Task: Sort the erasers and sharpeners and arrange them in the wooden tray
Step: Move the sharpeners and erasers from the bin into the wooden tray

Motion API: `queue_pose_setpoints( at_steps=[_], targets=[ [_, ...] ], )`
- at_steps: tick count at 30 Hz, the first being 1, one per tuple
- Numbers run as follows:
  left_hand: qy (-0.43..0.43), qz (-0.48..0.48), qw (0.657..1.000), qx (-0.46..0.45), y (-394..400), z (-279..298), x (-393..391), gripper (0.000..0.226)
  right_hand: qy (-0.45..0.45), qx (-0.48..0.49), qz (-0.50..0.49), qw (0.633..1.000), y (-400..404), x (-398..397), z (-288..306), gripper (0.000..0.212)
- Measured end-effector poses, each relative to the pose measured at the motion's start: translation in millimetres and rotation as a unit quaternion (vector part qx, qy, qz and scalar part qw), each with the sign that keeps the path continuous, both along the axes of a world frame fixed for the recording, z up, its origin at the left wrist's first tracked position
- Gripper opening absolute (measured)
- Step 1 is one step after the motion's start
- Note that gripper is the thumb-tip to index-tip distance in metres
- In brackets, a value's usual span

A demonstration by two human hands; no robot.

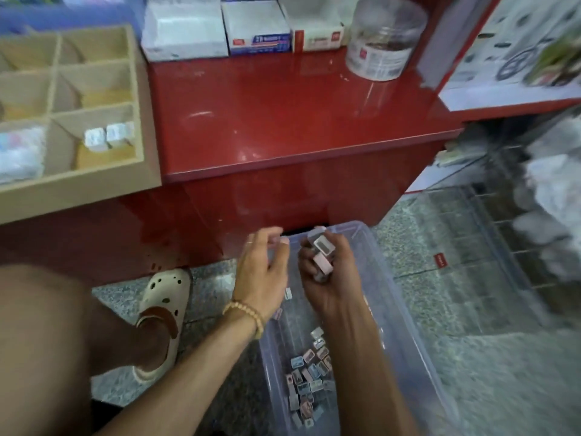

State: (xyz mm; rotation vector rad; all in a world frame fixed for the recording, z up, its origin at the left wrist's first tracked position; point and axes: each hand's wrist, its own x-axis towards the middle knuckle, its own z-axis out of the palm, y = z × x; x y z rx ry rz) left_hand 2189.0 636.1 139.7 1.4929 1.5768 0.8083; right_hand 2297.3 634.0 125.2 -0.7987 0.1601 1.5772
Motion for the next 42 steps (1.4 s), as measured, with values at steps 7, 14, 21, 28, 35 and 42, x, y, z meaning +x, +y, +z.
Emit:
queue_pose_setpoints(
  at_steps=[7, 14, 21, 28, 35, 42],
  targets=[
    [0.023, -0.115, 0.991, 0.057, 28, -2, -11, 0.027, -0.096, -0.029, -0.005, 0.995, -1, 8, 9, 0.016],
    [0.003, -0.167, 0.979, 0.115, 60, 21, -14, 0.028, -0.088, -0.008, -0.015, 0.996, 19, -10, 27, 0.015],
    [-0.011, -0.203, 0.962, 0.183, 82, 55, -44, 0.025, -0.146, 0.065, 0.029, 0.987, 36, -37, 69, 0.018],
    [-0.028, -0.157, 0.965, 0.21, 98, 100, -93, 0.017, -0.278, 0.104, 0.105, 0.949, 53, -66, 112, 0.028],
    [-0.118, -0.134, 0.97, 0.163, 102, 129, -129, 0.013, -0.336, 0.118, 0.11, 0.928, 61, -100, 144, 0.019],
    [-0.157, -0.119, 0.97, 0.145, 106, 143, -171, 0.03, -0.413, 0.127, 0.134, 0.892, 73, -134, 153, 0.02]
  ],
)
